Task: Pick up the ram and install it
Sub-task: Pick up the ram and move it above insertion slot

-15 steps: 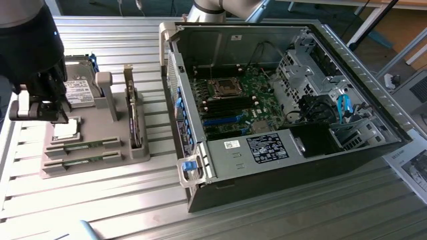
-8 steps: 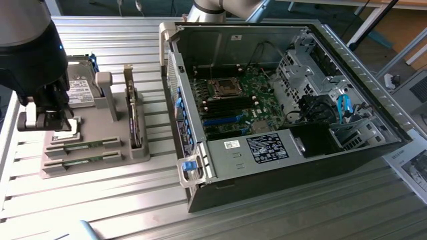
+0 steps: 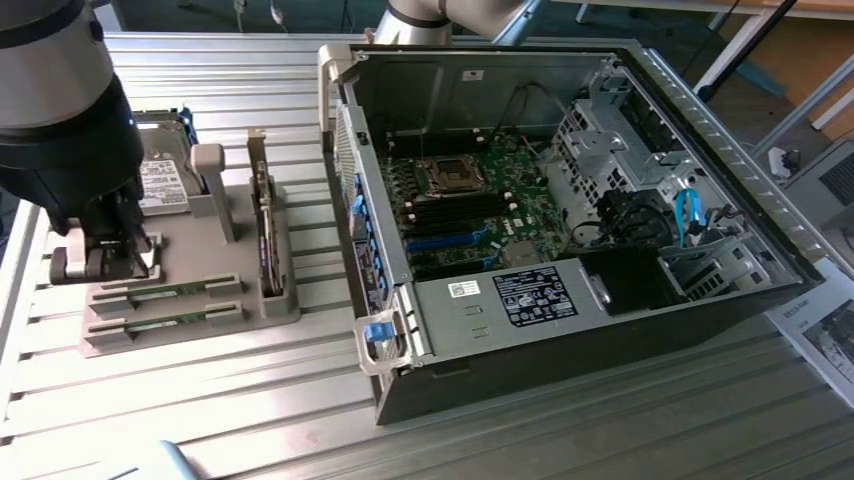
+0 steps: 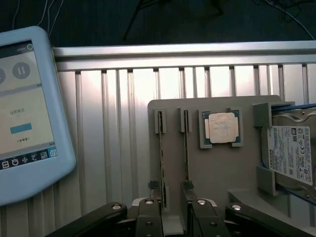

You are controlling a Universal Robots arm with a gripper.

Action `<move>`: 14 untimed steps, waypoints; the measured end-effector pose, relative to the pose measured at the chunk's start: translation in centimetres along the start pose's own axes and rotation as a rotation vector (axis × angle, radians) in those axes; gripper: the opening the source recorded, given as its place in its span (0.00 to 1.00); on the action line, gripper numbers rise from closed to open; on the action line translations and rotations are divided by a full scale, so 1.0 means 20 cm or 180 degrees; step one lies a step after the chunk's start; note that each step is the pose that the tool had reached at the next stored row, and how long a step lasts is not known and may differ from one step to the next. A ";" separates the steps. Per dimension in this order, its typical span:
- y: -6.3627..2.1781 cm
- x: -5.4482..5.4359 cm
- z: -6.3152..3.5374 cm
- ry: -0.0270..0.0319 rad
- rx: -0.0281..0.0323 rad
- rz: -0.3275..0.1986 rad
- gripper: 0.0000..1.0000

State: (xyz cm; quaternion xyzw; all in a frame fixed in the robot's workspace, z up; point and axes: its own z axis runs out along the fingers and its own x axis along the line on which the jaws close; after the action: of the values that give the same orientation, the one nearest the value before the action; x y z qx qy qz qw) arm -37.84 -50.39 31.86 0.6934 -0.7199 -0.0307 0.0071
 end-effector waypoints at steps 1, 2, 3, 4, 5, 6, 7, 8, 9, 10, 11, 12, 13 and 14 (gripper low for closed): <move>-0.003 0.00 0.011 0.0000 -0.0002 -0.0010 0.30; -0.005 0.00 0.020 0.0001 -0.0004 -0.0016 0.30; -0.008 0.01 0.027 0.0001 -0.0006 -0.0022 0.30; -0.012 0.01 0.038 0.0002 -0.0008 -0.0030 0.30; -0.020 0.01 0.056 0.0003 -0.0013 -0.0043 0.30; -0.023 0.01 0.065 0.0003 -0.0015 -0.0049 0.30; -0.026 0.01 0.072 0.0003 -0.0017 -0.0055 0.30; -0.029 0.01 0.080 0.0004 -0.0018 -0.0061 0.30; -0.032 0.01 0.087 0.0004 -0.0019 -0.0066 0.30; -0.034 0.01 0.095 0.0005 -0.0021 -0.0073 0.30; -0.036 0.02 0.102 0.0005 -0.0022 -0.0079 0.30; -0.039 0.02 0.116 0.0005 -0.0023 -0.0088 0.30; -0.042 0.02 0.128 0.0006 -0.0025 -0.0096 0.30; -0.044 0.02 0.135 0.0006 -0.0026 -0.0100 0.30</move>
State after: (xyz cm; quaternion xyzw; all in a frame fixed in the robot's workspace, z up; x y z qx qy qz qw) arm -37.12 -50.78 29.10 0.7045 -0.7088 -0.0331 0.0102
